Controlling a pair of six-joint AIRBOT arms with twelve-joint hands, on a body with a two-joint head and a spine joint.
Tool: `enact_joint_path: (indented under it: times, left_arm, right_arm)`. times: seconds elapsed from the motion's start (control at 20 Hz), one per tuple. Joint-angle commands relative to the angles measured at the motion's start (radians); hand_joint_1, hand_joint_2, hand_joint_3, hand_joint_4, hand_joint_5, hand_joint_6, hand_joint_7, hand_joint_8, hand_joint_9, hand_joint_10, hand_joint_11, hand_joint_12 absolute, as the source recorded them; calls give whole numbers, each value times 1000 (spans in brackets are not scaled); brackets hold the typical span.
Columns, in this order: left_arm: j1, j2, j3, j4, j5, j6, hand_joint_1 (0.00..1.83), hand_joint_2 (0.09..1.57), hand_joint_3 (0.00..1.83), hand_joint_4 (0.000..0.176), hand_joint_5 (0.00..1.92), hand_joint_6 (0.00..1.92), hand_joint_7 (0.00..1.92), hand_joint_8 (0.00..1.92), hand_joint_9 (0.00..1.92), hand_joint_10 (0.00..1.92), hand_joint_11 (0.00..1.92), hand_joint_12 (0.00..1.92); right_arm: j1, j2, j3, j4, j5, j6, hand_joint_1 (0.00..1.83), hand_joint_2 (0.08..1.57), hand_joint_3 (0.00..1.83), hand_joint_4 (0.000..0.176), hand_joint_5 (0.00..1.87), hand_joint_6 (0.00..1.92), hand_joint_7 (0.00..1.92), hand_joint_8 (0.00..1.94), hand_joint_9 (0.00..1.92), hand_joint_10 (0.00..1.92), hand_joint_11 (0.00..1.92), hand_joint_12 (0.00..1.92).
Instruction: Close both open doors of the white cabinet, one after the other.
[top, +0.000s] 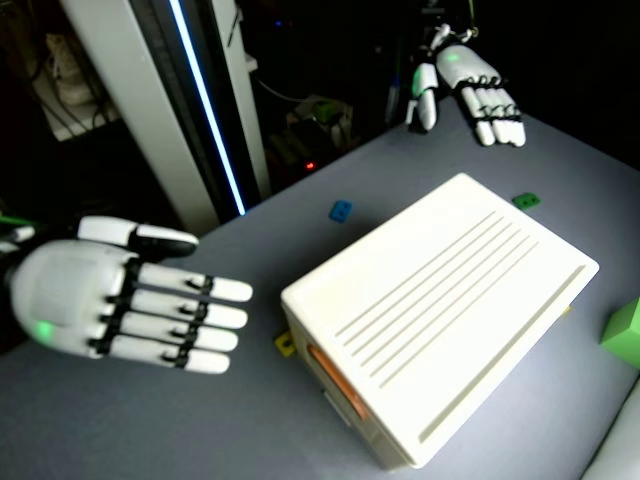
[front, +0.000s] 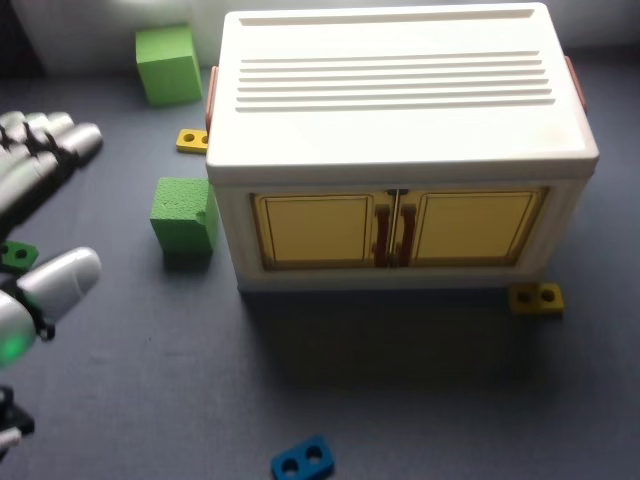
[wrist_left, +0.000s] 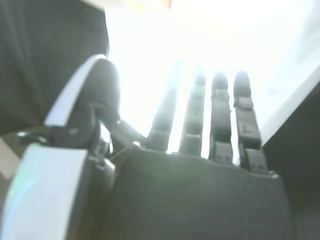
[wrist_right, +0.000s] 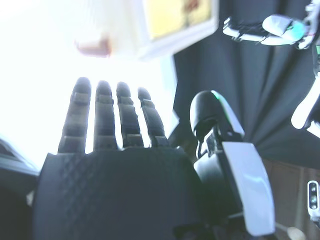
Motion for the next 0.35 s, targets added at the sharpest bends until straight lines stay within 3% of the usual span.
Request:
enact_joint_path:
  times: [0.0,0.1,0.3]
  left_arm:
    - [-12,-1,5,-1,-157,-1,0,1485,0,0,56,11,1,0,0,0,0,0]
    - [-20,1,10,-5,-184,-2,0,1469,0,0,1,0,0,0,0,0,0,0]
    - [-38,3,28,-9,-185,-22,0,1391,0,0,0,0,0,0,0,0,10,9]
  right_arm:
    - [16,1,8,44,162,0,277,1541,0,0,70,5,23,4,4,1,49,11]
    - [37,-2,20,82,209,0,387,1495,0,0,132,9,106,10,102,12,123,35]
    - [122,-15,54,71,209,1,619,1460,0,0,179,5,134,4,116,4,138,61]
